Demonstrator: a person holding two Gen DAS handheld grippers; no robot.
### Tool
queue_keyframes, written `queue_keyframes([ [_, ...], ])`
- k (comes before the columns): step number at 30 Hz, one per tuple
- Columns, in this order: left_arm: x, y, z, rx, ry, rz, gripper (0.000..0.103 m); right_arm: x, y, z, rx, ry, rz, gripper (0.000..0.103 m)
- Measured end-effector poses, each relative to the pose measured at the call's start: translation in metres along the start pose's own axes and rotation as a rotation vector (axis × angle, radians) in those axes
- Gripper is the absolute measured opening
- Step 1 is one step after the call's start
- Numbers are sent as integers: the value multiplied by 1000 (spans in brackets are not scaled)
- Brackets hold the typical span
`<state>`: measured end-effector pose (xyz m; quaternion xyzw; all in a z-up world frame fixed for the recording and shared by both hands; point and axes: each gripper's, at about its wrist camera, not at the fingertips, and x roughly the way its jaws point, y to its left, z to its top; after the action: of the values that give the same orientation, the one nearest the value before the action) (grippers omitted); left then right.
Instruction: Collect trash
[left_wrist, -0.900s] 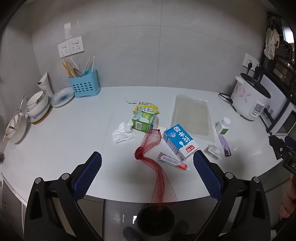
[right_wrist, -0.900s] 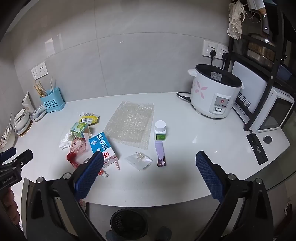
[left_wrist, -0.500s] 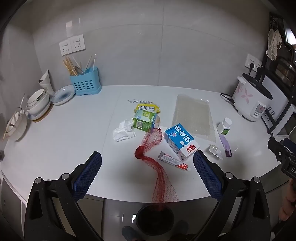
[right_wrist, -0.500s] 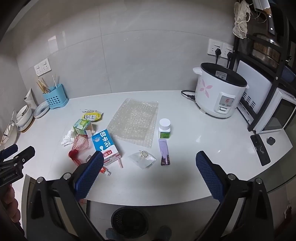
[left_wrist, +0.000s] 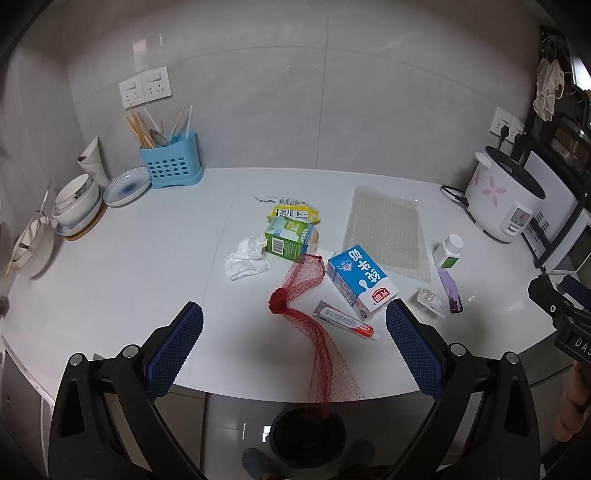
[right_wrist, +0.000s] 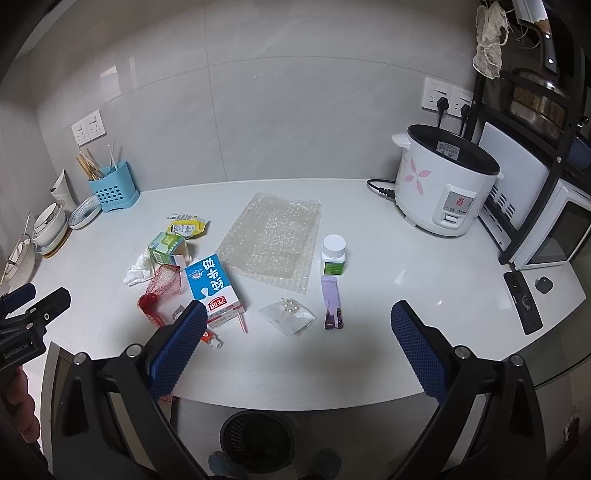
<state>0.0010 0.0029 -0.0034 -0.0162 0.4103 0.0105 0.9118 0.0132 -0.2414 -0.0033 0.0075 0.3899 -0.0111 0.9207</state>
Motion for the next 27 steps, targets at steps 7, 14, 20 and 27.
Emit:
queue_keyframes([
  [7, 0, 0, -2, -5, 5, -3, 97, 1, 0, 1, 0, -3, -3, 96],
  [14, 1, -2, -1, -8, 10, -4, 97, 1, -1, 2, 0, -3, -2, 96],
  [20, 2, -2, -2, -9, 12, -4, 97, 1, 0, 1, -2, -1, -1, 96],
  [27, 3, -4, -4, -7, 16, -10, 97, 2, 0, 1, -4, 0, 0, 96],
])
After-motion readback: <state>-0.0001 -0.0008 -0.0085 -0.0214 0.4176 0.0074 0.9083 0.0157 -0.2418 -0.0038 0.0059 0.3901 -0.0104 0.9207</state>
